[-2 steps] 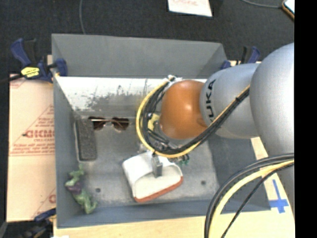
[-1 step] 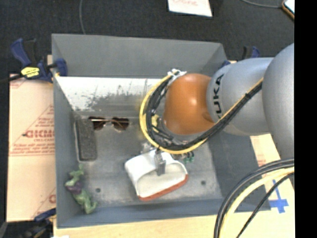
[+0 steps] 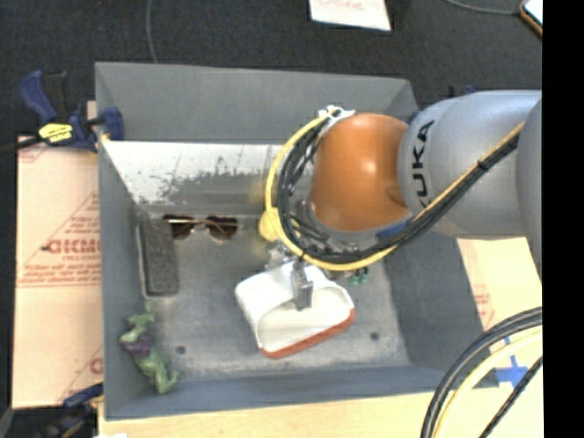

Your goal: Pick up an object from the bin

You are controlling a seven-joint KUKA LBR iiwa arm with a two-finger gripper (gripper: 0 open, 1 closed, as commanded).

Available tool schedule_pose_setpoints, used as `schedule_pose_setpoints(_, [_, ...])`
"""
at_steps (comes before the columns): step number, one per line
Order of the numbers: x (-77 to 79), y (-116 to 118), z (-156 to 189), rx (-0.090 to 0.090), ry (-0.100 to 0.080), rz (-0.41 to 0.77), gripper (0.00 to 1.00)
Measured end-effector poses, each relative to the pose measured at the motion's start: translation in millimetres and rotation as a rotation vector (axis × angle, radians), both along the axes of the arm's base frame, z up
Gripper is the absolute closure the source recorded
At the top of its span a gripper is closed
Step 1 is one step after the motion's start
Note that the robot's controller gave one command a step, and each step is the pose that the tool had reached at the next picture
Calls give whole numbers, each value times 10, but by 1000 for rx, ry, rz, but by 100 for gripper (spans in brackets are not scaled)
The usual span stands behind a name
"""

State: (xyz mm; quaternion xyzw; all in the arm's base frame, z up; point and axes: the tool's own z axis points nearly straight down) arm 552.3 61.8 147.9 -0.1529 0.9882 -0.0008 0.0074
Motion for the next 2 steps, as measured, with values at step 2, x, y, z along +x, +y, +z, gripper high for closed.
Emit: schedule_pose_setpoints(2, [5, -9, 188, 0, -2, -5, 100])
